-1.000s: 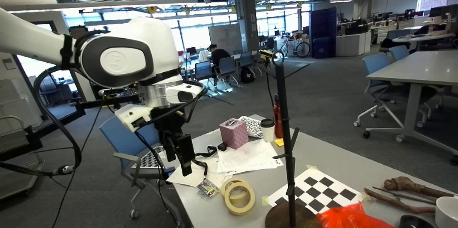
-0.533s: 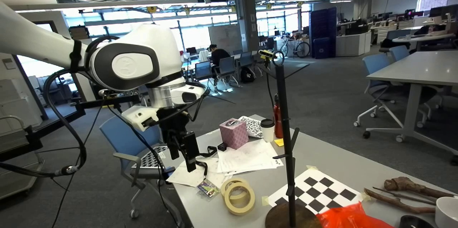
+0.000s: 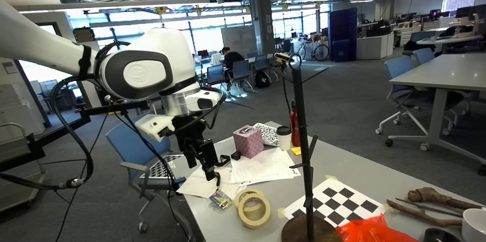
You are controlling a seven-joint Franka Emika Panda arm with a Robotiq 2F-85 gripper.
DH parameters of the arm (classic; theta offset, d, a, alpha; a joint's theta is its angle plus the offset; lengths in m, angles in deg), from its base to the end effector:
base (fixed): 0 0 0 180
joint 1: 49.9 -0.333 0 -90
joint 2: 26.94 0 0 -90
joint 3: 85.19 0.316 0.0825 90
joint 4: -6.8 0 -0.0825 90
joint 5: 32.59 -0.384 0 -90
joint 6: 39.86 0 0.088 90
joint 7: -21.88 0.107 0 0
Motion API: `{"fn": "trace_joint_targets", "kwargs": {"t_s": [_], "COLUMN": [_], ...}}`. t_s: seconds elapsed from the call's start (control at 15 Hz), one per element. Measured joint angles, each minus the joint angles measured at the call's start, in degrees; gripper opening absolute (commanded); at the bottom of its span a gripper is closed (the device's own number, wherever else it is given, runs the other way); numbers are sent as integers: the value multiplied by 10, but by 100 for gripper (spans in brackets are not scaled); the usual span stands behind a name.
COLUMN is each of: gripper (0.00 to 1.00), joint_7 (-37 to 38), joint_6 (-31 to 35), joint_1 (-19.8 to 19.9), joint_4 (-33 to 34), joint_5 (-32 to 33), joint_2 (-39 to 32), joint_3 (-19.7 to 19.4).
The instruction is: Put the masking tape on the rack.
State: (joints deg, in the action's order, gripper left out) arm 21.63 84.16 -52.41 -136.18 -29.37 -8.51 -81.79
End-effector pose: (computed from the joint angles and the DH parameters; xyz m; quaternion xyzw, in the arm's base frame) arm 0.4265 0.0419 0.4011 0.9971 0.0679 -0.0035 0.0328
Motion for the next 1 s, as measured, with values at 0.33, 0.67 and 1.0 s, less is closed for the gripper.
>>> {"fn": "trace_joint_targets", "kwargs": {"t_s": [0.33,0.67,1.0], "gripper": [100,100,100], "joint_7": [-4,-6,-6], "joint_6": [95,148,172], "joint_1": [0,-8,-18], "joint_4": [1,14,50], "joint_5": [9,8,7], "joint_2": [-56,-129,-199], "joint_3": [0,8,19]}}
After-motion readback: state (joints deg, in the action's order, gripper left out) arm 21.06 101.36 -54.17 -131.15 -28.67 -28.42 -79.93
